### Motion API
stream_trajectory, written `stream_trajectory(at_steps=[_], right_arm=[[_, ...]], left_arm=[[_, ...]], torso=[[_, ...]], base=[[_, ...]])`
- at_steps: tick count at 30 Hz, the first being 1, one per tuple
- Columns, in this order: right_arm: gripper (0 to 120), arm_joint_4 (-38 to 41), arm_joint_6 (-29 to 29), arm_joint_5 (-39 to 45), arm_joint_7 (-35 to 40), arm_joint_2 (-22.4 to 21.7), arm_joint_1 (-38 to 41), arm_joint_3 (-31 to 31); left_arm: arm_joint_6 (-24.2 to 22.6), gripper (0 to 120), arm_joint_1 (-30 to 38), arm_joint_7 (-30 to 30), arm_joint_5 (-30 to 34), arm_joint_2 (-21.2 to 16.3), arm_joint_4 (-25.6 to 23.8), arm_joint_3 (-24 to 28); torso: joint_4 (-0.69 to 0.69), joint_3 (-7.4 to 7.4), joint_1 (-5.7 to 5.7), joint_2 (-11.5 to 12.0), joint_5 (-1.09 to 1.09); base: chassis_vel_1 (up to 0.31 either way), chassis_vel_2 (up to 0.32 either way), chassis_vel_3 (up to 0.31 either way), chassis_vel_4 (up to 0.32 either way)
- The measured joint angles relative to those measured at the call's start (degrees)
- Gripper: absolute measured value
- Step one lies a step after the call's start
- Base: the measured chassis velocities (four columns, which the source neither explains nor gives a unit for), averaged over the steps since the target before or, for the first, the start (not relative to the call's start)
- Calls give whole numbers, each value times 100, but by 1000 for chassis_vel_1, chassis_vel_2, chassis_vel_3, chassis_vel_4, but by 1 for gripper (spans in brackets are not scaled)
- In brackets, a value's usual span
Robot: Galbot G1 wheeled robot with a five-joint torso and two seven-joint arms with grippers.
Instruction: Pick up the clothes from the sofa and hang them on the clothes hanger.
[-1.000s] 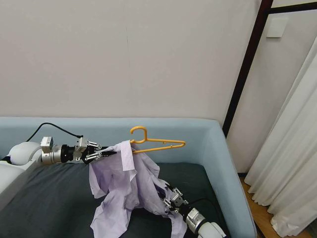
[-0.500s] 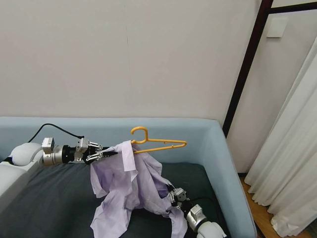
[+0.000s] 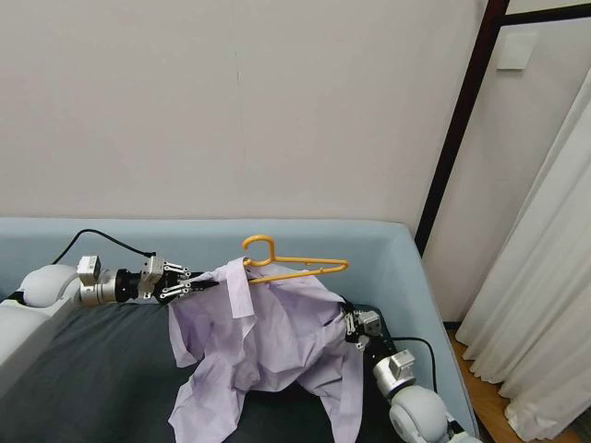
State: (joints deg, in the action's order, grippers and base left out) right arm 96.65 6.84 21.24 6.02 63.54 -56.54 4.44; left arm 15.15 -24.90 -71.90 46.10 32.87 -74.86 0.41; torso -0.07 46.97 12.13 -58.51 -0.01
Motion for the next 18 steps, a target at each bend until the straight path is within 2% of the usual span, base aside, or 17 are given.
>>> stream_trajectory(at_steps=[9, 14, 18], right_arm=[[0, 11, -84, 122, 228, 9, 174, 34], [0, 16, -47, 167, 289, 18, 258, 76], [0, 41, 211, 144, 257, 27, 334, 80]], left_arm=[[-98, 7, 37, -254, -43, 4, 42, 5], [-106, 7, 212, -390, -381, 26, 171, 5], [-151, 7, 433, -485, -695, 74, 304, 14]], torso=[[1, 0, 0, 0, 0], [1, 0, 0, 0, -1], [0, 0, 0, 0, 0]], base=[[0, 0, 0, 0], [0, 0, 0, 0], [0, 0, 0, 0]])
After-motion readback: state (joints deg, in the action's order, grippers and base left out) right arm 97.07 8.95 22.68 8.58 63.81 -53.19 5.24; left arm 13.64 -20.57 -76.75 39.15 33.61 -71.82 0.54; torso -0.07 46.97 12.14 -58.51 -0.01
